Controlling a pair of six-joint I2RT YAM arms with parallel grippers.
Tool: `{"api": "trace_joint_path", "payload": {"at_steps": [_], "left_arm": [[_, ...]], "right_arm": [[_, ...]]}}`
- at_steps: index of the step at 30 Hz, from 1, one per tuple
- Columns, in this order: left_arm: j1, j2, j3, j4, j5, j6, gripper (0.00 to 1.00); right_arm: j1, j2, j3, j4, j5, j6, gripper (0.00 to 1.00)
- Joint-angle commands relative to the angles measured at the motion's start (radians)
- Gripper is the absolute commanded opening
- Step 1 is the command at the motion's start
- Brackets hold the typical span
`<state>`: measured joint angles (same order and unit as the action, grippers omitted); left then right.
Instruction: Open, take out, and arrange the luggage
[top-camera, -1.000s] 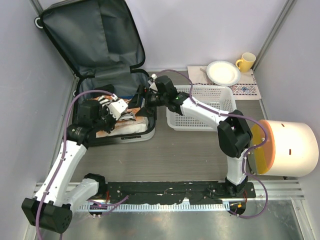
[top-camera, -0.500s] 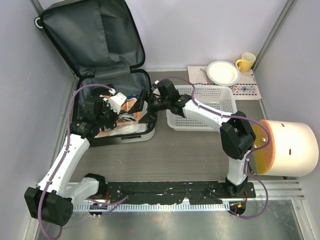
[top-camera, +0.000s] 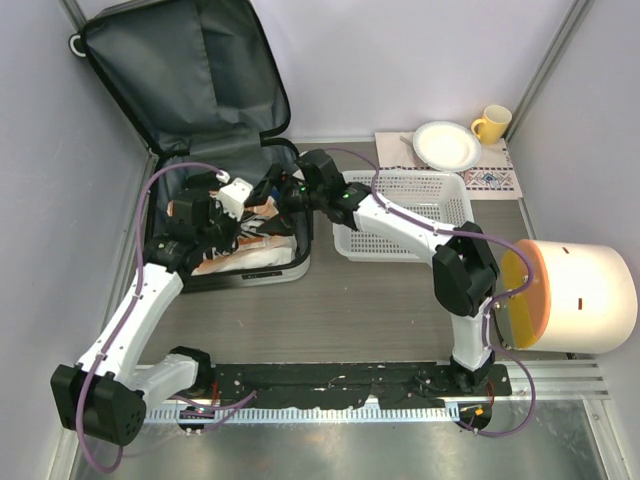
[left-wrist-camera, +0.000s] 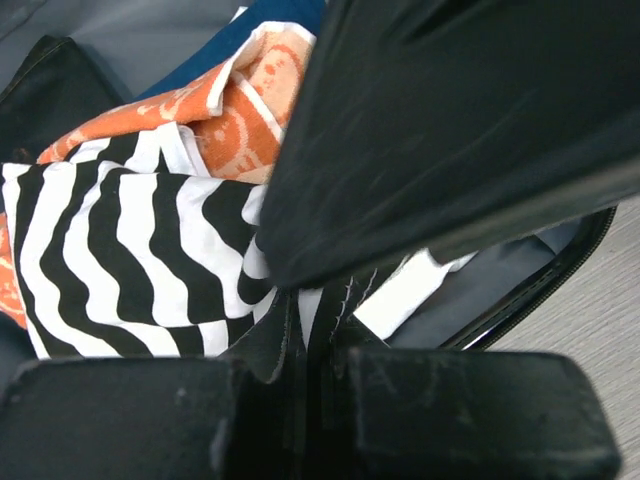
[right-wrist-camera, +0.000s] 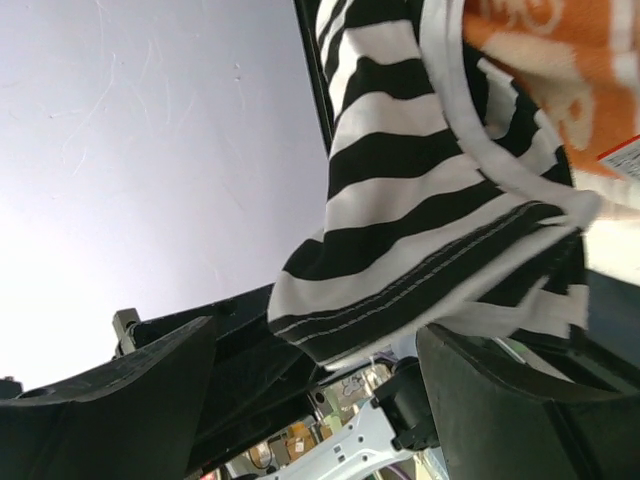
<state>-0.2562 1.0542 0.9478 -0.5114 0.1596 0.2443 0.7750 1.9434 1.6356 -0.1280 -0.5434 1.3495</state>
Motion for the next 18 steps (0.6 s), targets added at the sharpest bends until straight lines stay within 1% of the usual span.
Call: {"api": "trace_joint_path", "payload": {"at_steps": [1,5,8,9,11,12,13,15,16,17,18], "left_arm": [[-0.017,-0.011,0.04,0.074,-0.005,-0.031,0.0],[-0.018,-0.013,0.042,0.082,-0.015,-0.039,0.0],[-0.021,-0.014,0.049,0.079,0.023,-0.045,0.0],[-0.026,-0.022,0.049,0.079,0.062,-0.043,0.0],[-0.037,-0.045,0.04,0.079,0.096,-0.033,0.0],[-0.049,-0.048,0.036,0.079,0.109,-0.03,0.0],[-0.054,-0.052,0.032,0.077,0.113,-0.02,0.0],[-0.061,-0.054,0.037,0.054,0.132,-0.008,0.0],[-0.064,-0.051,0.048,0.039,0.161,0.012,0.03],[-0.063,-0.046,0.057,0.005,0.179,0.016,0.27],[-0.063,-0.043,0.078,-0.012,0.188,0.021,0.46]], "right_arm": [[0.029,0.043,0.073,-0.028,0.062,0.045,0.88],[0.032,0.065,0.092,-0.048,0.076,0.025,0.88],[0.032,0.071,0.095,-0.047,0.074,0.001,0.88],[0.03,0.074,0.102,-0.044,0.077,-0.013,0.81],[0.017,0.078,0.113,-0.044,0.082,-0.056,0.66],[0.009,0.08,0.128,-0.044,0.083,-0.07,0.45],[0.0,0.081,0.139,-0.042,0.08,-0.097,0.31],[-0.026,0.077,0.173,-0.039,0.074,-0.136,0.01],[-0.037,0.075,0.185,-0.039,0.047,-0.16,0.01],[-0.046,0.065,0.193,-0.041,0.03,-0.199,0.01],[-0.063,0.058,0.205,-0.056,0.014,-0.226,0.01]]}}
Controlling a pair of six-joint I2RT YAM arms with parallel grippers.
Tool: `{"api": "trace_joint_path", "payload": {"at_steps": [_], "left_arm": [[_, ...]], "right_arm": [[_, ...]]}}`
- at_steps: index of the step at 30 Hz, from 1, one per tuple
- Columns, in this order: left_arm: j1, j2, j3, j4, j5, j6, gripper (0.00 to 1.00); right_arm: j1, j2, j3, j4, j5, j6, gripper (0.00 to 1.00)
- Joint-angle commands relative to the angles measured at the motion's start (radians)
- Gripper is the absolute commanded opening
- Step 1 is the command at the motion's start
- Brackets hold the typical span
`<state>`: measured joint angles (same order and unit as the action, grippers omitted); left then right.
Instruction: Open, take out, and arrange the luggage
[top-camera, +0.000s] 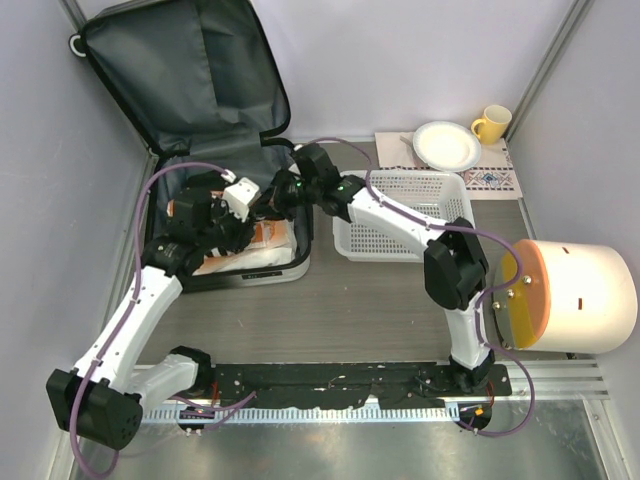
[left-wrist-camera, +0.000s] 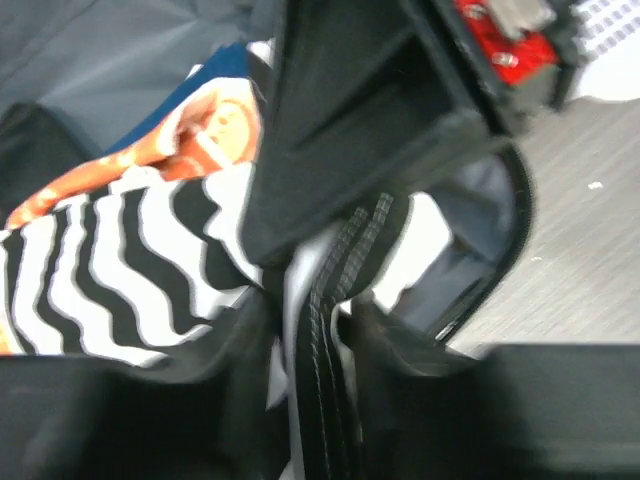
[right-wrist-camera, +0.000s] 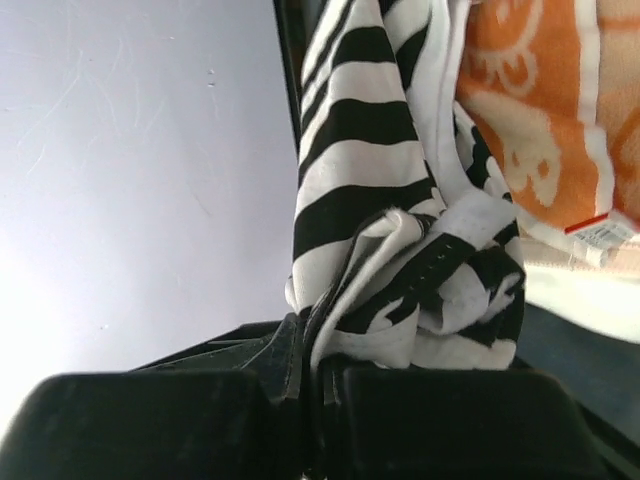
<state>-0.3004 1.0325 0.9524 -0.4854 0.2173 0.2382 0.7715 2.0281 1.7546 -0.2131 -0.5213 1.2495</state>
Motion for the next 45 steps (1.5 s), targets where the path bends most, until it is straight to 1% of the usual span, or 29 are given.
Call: {"api": "trace_joint_path", "payload": {"at_steps": [1,2,4,5,6,7,8,9,10,11,12,15,16,19,21,23,26,28,29,30,33,36,38,43,45], "left_arm": [[-0.019,-0.019,0.085,-0.056,0.148,0.033,0.72],[-0.02,-0.015,0.095,-0.07,0.149,0.032,0.78],[-0.019,0.001,0.129,-0.119,0.146,0.026,0.84],[-0.019,0.008,0.14,-0.154,0.146,0.027,0.85],[-0.019,0.012,0.155,-0.166,0.146,0.027,0.86],[-0.019,0.017,0.157,-0.173,0.142,0.023,0.9],[-0.019,0.017,0.157,-0.174,0.127,0.013,0.91],[-0.019,0.015,0.155,-0.176,0.123,0.001,0.91],[-0.019,0.012,0.155,-0.18,0.123,-0.002,0.99],[-0.019,0.011,0.155,-0.182,0.125,-0.007,1.0],[-0.019,0.012,0.155,-0.183,0.12,-0.019,1.0],[-0.019,0.012,0.148,-0.186,0.11,-0.039,1.0],[-0.019,0.011,0.146,-0.186,0.111,-0.048,1.0],[-0.02,0.001,0.134,-0.186,0.111,-0.056,1.0],[-0.02,-0.003,0.129,-0.186,0.109,-0.054,1.0],[-0.019,-0.003,0.132,-0.191,0.108,-0.05,1.0],[-0.019,-0.003,0.141,-0.194,0.108,-0.042,0.99],[-0.019,0.0,0.141,-0.196,0.109,-0.042,1.0],[-0.019,0.0,0.14,-0.197,0.113,-0.043,1.0],[-0.02,0.0,0.134,-0.196,0.113,-0.043,1.0],[-0.019,-0.003,0.123,-0.194,0.12,-0.045,1.0],[-0.019,0.0,0.117,-0.191,0.122,-0.045,0.99],[-0.019,0.004,0.114,-0.188,0.125,-0.04,1.0],[-0.019,0.02,0.112,-0.199,0.084,-0.03,1.0],[-0.019,0.026,0.112,-0.206,0.064,-0.025,1.0]], "right_arm": [[-0.073,-0.032,0.095,0.009,-0.04,-0.157,0.01],[-0.087,-0.043,0.101,-0.015,-0.06,-0.217,0.01],[-0.142,-0.052,0.103,-0.078,-0.109,-0.287,0.01],[-0.159,-0.057,0.103,-0.101,-0.17,-0.339,0.01],[-0.182,-0.062,0.105,-0.141,-0.192,-0.41,0.01],[-0.214,-0.062,0.109,-0.235,-0.207,-0.464,0.01],[-0.23,-0.059,0.123,-0.3,-0.215,-0.513,0.01],[-0.244,-0.055,0.143,-0.424,-0.209,-0.607,0.01],[-0.271,-0.061,0.14,-0.468,-0.201,-0.645,0.01],[-0.287,-0.072,0.135,-0.508,-0.189,-0.677,0.01],[-0.3,-0.094,0.123,-0.575,-0.156,-0.744,0.01],[-0.366,-0.13,0.111,-0.673,-0.074,-0.835,0.01],[-0.379,-0.162,0.108,-0.687,-0.06,-0.881,0.01],[-0.425,-0.21,0.103,-0.727,-0.033,-0.947,0.01],[-0.452,-0.223,0.109,-0.753,-0.028,-1.021,0.01],[-0.471,-0.221,0.121,-0.788,-0.028,-1.114,0.01],[-0.512,-0.197,0.163,-0.883,-0.007,-1.211,0.01],[-0.546,-0.184,0.207,-0.954,0.013,-1.303,0.01],[-0.555,-0.181,0.218,-0.976,0.047,-1.329,0.01],[-0.564,-0.181,0.227,-1.02,0.066,-1.393,0.01],[-0.607,-0.175,0.224,-1.092,0.119,-1.481,0.01],[-0.675,-0.155,0.21,-1.097,0.145,-1.547,0.01],[-0.701,-0.106,0.212,-1.091,0.158,-1.619,0.01],[-0.709,0.021,0.215,-1.033,0.202,-1.653,0.01],[-0.709,0.046,0.22,-1.02,0.213,-1.668,0.01]]}}
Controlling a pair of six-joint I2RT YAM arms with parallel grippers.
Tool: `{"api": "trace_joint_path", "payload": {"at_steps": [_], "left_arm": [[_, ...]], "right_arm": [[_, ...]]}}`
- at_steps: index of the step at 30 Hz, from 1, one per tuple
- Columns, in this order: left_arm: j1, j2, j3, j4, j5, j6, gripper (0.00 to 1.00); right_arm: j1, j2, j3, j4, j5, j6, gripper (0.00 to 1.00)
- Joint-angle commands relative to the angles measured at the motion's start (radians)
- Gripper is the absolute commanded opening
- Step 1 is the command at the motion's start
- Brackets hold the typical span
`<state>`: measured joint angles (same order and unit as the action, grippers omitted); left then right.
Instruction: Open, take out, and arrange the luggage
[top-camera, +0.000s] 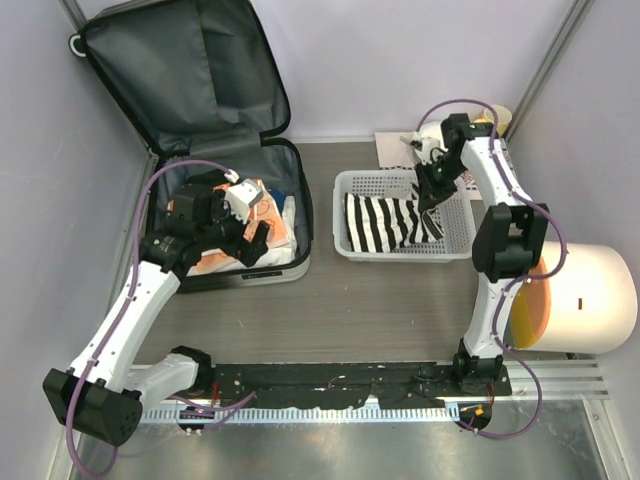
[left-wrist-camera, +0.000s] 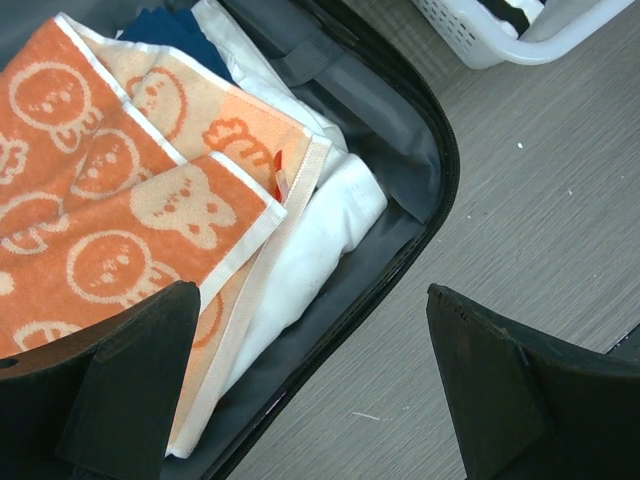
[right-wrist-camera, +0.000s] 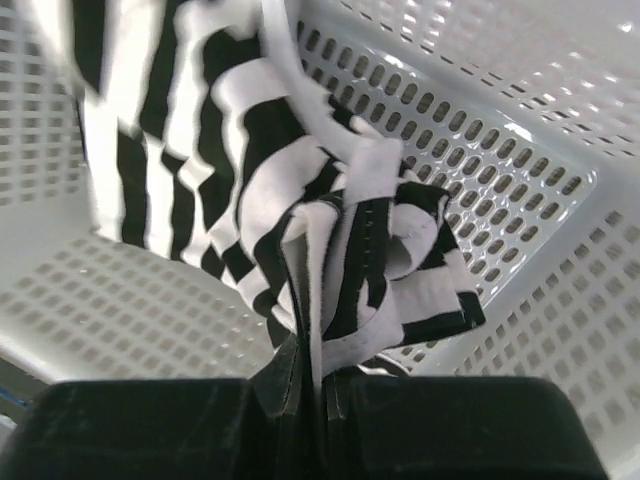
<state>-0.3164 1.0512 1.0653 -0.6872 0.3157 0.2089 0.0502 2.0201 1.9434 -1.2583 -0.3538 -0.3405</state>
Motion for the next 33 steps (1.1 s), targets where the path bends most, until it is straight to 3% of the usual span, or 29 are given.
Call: {"api": "trace_joint_path", "payload": {"at_steps": [1,6,7,10,12,13,17,20,23,28,33], "left_arm": [[-0.003,0.012,0.001,-0.012,-0.065,0.001,1.0],[-0.001,0.044,0.012,-0.017,-0.161,-0.026,1.0],[-0.001,0.053,0.013,-0.006,-0.179,-0.034,1.0],[0.007,0.113,0.042,-0.005,-0.24,-0.065,1.0],[0.023,0.163,0.076,-0.009,-0.245,-0.077,1.0],[0.03,0.18,0.087,-0.009,-0.248,-0.08,0.98],[0.065,0.28,0.175,0.002,-0.224,-0.08,0.91],[0.063,0.357,0.249,-0.015,-0.196,-0.159,0.82],[0.034,0.392,0.249,0.001,-0.213,-0.256,0.82],[-0.026,0.418,0.209,0.092,-0.421,-0.391,0.7],[-0.035,0.473,0.226,0.13,-0.487,-0.445,0.65]], "right_arm": [[0.011,0.063,0.026,0.034,0.079,-0.08,0.01],[-0.004,0.049,-0.046,0.107,0.183,-0.036,0.02],[-0.003,0.045,-0.057,0.123,0.206,-0.025,0.25],[-0.004,0.049,-0.031,0.131,0.257,0.012,0.76],[-0.004,0.061,0.044,0.111,0.242,0.026,0.78],[-0.003,0.062,0.069,0.108,0.231,0.034,0.83],[0.008,0.065,0.192,0.097,0.164,0.078,0.83],[0.039,0.051,0.242,0.114,0.116,0.124,0.83],[0.078,0.028,0.27,0.138,0.078,0.158,0.83],[0.115,-0.015,0.259,0.207,-0.066,0.234,0.84],[0.155,-0.027,0.243,0.315,-0.237,0.371,0.8]]}}
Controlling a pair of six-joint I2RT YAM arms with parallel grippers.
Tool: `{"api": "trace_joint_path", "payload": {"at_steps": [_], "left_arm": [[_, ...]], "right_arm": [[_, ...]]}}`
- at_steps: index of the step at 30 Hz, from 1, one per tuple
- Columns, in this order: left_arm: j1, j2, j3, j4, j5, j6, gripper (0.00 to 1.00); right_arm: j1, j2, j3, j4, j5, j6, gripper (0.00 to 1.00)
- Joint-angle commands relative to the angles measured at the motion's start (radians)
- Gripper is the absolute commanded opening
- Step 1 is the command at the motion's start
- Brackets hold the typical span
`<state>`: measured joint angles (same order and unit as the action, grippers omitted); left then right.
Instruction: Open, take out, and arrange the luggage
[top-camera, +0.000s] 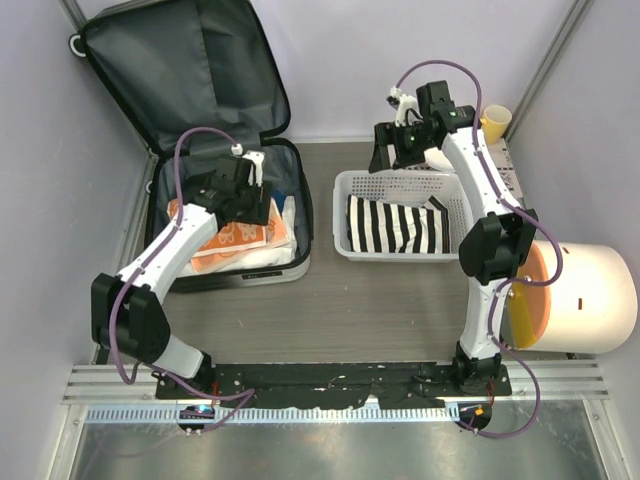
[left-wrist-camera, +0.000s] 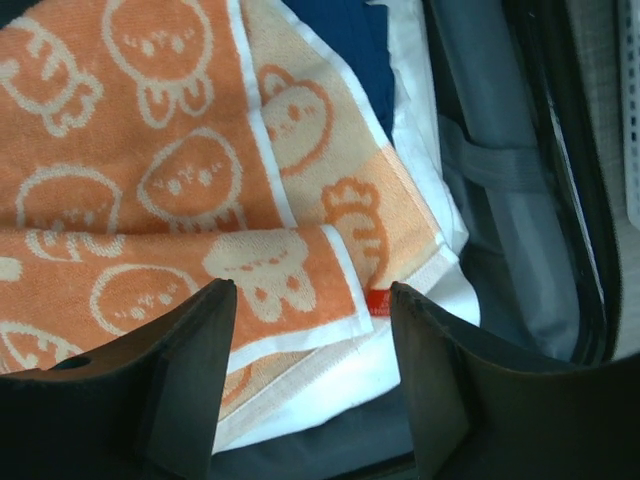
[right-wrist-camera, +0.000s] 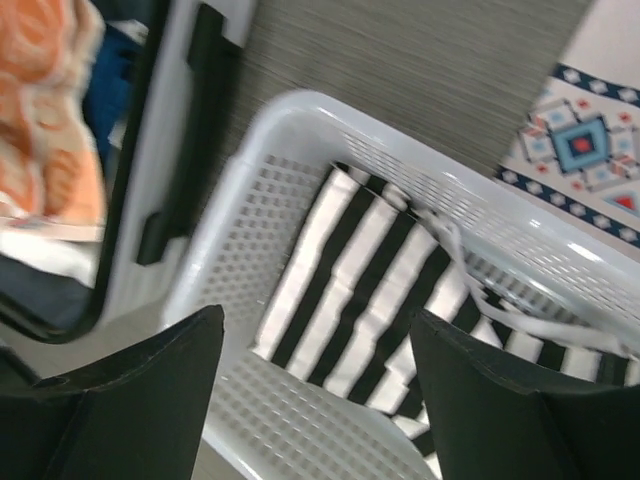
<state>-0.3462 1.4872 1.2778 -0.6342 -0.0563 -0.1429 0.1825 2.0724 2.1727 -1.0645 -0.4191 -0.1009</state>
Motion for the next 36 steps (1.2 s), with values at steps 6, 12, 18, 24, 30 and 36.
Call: {"api": "trace_joint_path", "payload": {"at_steps": [6,12,18,24,30,36], "left_arm": [[-0.028,0.082,-0.006,0.056,-0.177,-0.083,0.54],[-0.031,0.104,-0.06,0.051,-0.106,-0.072,0.63],[-0.033,0.148,-0.052,0.048,-0.071,-0.055,0.6],[-0.042,0.096,-0.046,0.05,-0.025,-0.063,0.4],[-0.065,0.051,-0.012,0.015,0.004,-0.072,0.0],[-0.094,0.044,0.005,0.001,0.038,-0.112,0.0]], "right_arm": [[0.092,-0.041,0.007,0.187,-0.26,0.228,0.79],[0.15,-0.023,-0.001,0.215,-0.262,0.244,0.79],[0.163,-0.021,-0.019,0.221,-0.248,0.247,0.79],[0.161,-0.031,-0.033,0.212,-0.231,0.227,0.79],[0.163,-0.029,-0.033,0.212,-0.224,0.227,0.79],[0.161,-0.034,-0.039,0.207,-0.216,0.214,0.79]]}}
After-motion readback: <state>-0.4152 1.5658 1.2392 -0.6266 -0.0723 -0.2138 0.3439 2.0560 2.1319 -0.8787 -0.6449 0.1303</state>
